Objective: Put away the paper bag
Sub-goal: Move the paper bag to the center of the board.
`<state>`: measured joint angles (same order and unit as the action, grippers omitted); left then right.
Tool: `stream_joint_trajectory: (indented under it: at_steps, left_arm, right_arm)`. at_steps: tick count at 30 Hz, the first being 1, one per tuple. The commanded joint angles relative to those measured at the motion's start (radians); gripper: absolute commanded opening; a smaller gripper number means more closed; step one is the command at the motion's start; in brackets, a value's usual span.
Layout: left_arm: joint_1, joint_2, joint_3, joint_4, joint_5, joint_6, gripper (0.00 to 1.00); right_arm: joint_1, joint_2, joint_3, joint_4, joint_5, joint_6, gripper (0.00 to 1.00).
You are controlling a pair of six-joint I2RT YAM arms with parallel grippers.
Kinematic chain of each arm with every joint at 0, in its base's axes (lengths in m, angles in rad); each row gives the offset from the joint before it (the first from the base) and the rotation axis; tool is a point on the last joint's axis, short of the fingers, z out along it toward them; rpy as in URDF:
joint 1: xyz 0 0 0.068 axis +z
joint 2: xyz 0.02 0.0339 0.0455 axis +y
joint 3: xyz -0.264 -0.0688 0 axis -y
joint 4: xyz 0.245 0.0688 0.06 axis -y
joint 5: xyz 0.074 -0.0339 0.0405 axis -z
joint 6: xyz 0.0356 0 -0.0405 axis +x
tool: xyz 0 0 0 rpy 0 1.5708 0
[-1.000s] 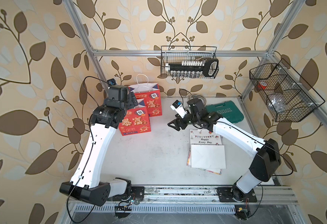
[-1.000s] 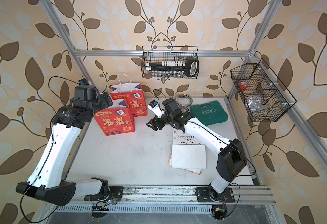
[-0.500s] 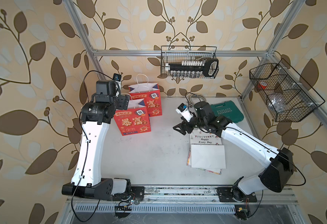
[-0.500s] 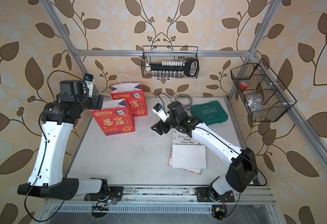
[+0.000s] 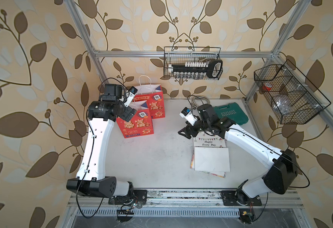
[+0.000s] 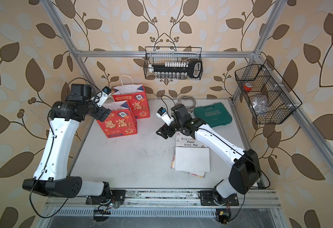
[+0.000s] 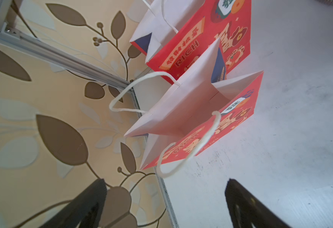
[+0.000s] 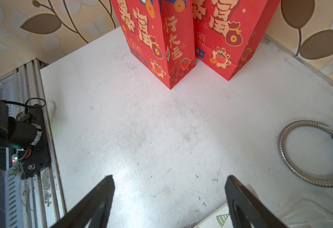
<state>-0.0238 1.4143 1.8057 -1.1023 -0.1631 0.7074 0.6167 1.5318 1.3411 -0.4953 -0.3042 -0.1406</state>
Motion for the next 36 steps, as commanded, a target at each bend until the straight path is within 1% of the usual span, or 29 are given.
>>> stream_joint_trajectory:
  at_steps: [1,4,8,11,14,15,17,18,24,26,31,34,36]
  left_arm:
    - [0.015,0.02,0.023,0.033,-0.024,0.08,0.9]
    - [0.015,0.072,0.02,0.054,-0.018,0.113,0.8]
    - [0.017,0.113,0.014,0.028,-0.019,0.155,0.67]
    - [0.018,0.129,0.007,0.03,-0.013,0.178,0.54]
    - [0.017,0.141,0.009,0.021,0.01,0.202,0.37]
    - [0.018,0.143,0.009,0.017,0.019,0.211,0.3]
    - [0.017,0.147,0.012,0.003,0.031,0.226,0.11]
    - [0.018,0.149,0.013,-0.004,0.034,0.231,0.0]
    - [0.018,0.105,-0.01,-0.008,0.069,0.257,0.0]
    - [0.018,0.076,-0.014,-0.017,0.114,0.264,0.0]
    - [0.016,-0.032,-0.059,-0.047,0.277,0.283,0.0]
    - [0.01,-0.069,-0.088,-0.08,0.348,0.299,0.0]
    - [-0.006,-0.094,-0.113,-0.083,0.368,0.307,0.0]
  right_arm:
    - [-0.006,0.017,0.047,-0.029,-0.026,-0.022,0.86]
    - [-0.007,0.018,0.058,-0.035,-0.024,-0.03,0.86]
    - [-0.012,0.013,0.052,-0.032,-0.021,-0.034,0.85]
    - [-0.015,0.011,0.047,-0.028,-0.023,-0.034,0.86]
    - [-0.016,0.008,0.045,-0.029,-0.02,-0.036,0.86]
    - [-0.018,0.005,0.044,-0.028,-0.018,-0.036,0.86]
    - [-0.02,-0.002,0.04,-0.028,-0.014,-0.036,0.86]
    - [-0.022,-0.005,0.038,-0.027,-0.013,-0.035,0.85]
    - [-0.031,-0.018,0.024,-0.013,-0.015,-0.036,0.85]
    - [-0.034,-0.016,0.028,-0.011,-0.02,-0.036,0.85]
    - [-0.036,-0.021,0.041,-0.006,-0.027,-0.038,0.85]
    - [-0.036,-0.029,0.038,0.006,-0.048,-0.04,0.85]
    - [-0.035,-0.036,0.033,0.015,-0.079,-0.051,0.86]
